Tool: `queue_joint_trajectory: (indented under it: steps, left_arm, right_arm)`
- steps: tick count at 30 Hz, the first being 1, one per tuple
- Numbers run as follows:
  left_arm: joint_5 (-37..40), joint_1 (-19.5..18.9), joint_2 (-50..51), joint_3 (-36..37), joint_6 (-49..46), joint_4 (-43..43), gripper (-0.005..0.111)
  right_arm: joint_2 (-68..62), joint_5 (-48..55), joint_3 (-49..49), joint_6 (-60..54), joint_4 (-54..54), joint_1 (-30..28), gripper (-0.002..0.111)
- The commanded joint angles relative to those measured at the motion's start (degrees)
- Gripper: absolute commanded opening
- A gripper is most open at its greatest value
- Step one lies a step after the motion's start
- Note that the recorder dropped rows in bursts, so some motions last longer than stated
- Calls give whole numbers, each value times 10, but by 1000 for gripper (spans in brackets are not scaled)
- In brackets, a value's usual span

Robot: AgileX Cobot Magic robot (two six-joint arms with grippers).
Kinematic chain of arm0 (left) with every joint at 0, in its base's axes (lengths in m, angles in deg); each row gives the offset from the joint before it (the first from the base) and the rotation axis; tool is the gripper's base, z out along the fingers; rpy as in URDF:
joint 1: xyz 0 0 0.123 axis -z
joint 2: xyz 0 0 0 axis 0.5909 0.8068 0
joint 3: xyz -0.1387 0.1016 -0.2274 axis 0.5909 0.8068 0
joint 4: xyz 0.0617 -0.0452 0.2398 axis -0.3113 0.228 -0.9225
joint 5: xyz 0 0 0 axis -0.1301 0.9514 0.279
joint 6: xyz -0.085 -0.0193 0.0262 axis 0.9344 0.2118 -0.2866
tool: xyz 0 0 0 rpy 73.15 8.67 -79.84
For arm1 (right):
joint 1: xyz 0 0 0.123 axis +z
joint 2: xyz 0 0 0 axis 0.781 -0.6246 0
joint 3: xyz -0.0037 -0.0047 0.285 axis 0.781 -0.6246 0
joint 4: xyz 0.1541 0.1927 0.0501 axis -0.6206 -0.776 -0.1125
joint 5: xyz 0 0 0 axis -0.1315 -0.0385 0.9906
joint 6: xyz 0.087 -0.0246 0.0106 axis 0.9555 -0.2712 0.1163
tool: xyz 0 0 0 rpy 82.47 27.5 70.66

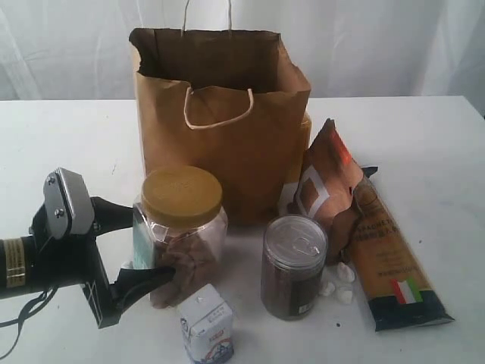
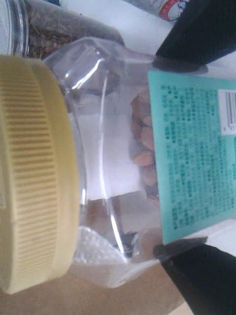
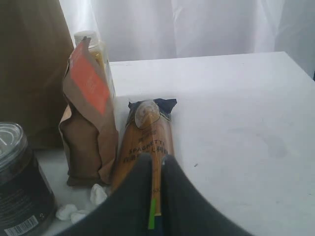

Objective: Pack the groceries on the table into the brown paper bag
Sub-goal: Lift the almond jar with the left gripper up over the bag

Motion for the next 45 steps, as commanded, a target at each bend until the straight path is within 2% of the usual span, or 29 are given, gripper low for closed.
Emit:
queue_joint_trajectory:
  steps: [1,6,11,15,28,33,40,45]
  left_arm:
    - [-17,1,-3,-1,7,-10,0]
    - [-17,-1,-28,-1,6,-7,0]
    - [-17,-1,-98,-1,10,-9,0]
    - [-13,-1,-120,-1,39,-59,0]
    - [-17,-1,-215,-1,118,-81,0]
    - [-17,-1,-280,-1,142,-46,0]
    - [-17,-1,-391,-4,150,93,0]
    - [-17,-1,-449,-60,191,106,0]
  right_arm:
    - [3,-5,-3,0,-1,-4,7]
    - [3,-5,-3,0,-1,-4,7]
    - [3,-5,-3,0,-1,-4,7]
    - [3,-5,-3,0,-1,-4,7]
    - [3,-5,-3,0,-1,-4,7]
    - [3,-5,-3,0,-1,-4,7]
    - [3,-5,-3,0,-1,-4,7]
    - [3,-5,-3,0,-1,-4,7]
